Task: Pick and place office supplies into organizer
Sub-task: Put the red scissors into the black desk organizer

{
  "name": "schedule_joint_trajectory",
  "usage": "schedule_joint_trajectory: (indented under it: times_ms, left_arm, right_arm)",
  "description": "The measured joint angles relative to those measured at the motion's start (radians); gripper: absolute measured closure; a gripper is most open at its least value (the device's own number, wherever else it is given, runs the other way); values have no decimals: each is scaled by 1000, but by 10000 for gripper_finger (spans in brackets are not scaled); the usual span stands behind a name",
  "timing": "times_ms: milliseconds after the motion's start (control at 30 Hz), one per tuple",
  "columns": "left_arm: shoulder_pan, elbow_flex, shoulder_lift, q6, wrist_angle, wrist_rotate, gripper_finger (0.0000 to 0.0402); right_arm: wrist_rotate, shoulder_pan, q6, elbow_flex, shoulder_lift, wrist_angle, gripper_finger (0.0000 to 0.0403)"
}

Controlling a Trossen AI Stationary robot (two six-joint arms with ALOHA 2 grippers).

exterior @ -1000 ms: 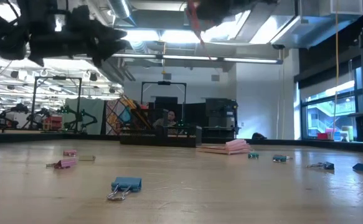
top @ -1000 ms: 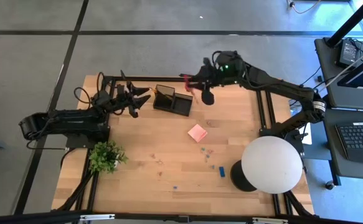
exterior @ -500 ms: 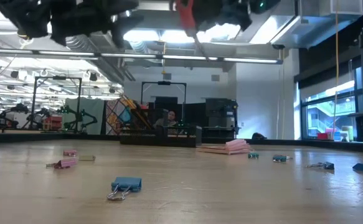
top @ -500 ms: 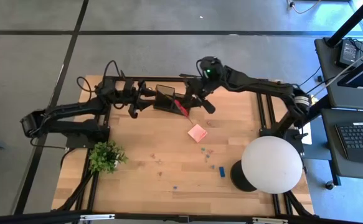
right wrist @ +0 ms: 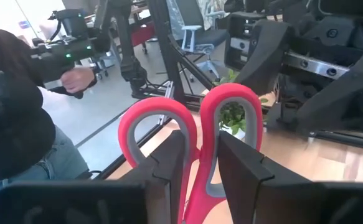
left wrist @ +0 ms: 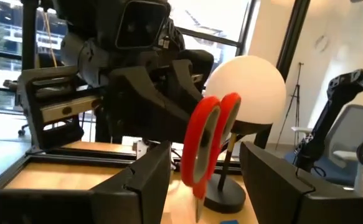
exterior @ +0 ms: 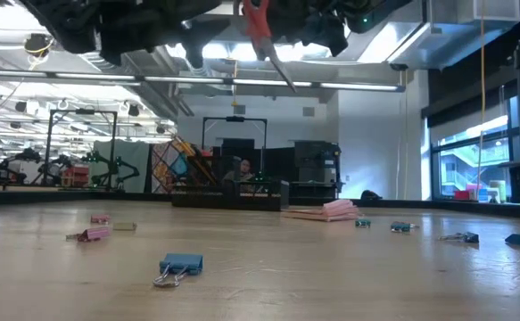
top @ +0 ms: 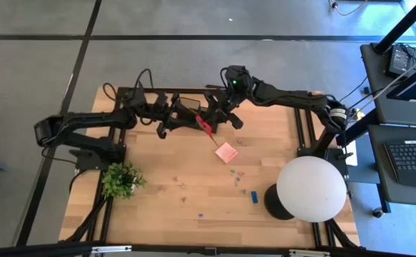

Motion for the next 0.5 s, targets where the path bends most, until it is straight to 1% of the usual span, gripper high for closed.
schedule_joint_trajectory:
  times_ms: [200,500]
  left_arm:
    - [-12,45,42,28,1,6,217]
    - [-32,48,45,35,1,7,219]
  right_arm:
    - [0,0,12,0,0,0,313]
    - [1,0,14,0,0,0,313]
